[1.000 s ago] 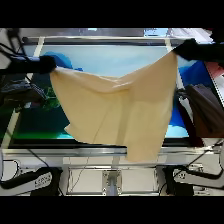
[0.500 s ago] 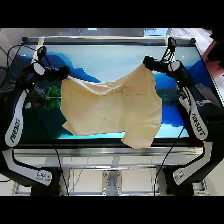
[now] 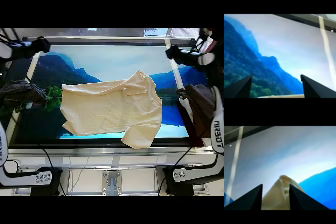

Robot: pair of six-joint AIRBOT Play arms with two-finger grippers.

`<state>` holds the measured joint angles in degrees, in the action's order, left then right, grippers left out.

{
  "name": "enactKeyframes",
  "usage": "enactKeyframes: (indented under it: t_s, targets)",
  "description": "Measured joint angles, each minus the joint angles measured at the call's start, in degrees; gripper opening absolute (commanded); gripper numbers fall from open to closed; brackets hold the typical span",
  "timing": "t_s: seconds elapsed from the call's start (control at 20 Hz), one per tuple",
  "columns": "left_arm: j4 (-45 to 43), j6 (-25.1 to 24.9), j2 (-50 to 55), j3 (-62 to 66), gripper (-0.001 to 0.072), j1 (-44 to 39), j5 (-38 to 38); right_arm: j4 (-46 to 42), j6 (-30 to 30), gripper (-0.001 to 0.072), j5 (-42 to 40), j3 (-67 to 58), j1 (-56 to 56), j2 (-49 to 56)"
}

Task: Fold the shirts.

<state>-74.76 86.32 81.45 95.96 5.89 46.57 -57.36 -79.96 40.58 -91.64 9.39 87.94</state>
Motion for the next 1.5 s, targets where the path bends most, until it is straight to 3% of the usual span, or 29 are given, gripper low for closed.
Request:
enactKeyframes:
  t_s: [0.25, 0.45, 0.6, 0.7, 0.75, 0.8, 1.15, 1.3, 1.4, 1.5]
  targets:
    - [-6.6, -0.7, -14.8, -18.8, 0.069, 6.9, 9.2, -9.1, 0.0, 0.0387, 18.0, 8.2, 7.9, -9.7]
    - [-2.0, -0.6, -28.7, -42.5, 0.069, 9.7, 8.3, -10.1, 0.1, 0.0388, 23.5, 25.0, 10.8, -17.0]
    - [2.7, -0.6, -35.3, -52.0, 0.0691, 10.4, 8.1, -6.7, 0.1, 0.0388, 25.3, 38.4, 11.6, -20.6]
    - [5.3, -0.7, -37.5, -54.8, 0.0691, 10.6, 8.5, -4.2, 0.1, 0.0417, 25.6, 45.6, 11.8, -21.6]
    - [6.4, -0.8, -38.2, -55.6, 0.069, 10.6, 8.5, -3.3, 0.1, 0.0496, 25.5, 48.5, 11.9, -22.0]
    - [7.2, -0.9, -38.7, -56.2, 0.069, 10.7, 8.6, -2.6, 0.0, 0.052, 25.2, 51.0, 11.9, -22.2]
    - [10.9, -1.9, -40.0, -57.6, 0.069, 10.8, 8.9, 4.3, 0.0, 0.0517, 19.1, 60.9, 12.0, -22.7]
    - [11.6, -2.4, -40.0, -57.7, 0.0691, 10.8, 9.0, 7.8, 0.1, 0.0454, 14.6, 62.6, 11.8, -22.7]
    - [11.9, -2.6, -40.1, -57.7, 0.069, 10.8, 8.9, 10.1, 0.2, 0.0363, 11.9, 63.1, 11.4, -22.7]
    - [12.0, -2.6, -40.1, -57.7, 0.0691, 10.8, 8.7, 12.3, 0.5, 0.0362, 10.4, 63.5, 11.1, -22.7]
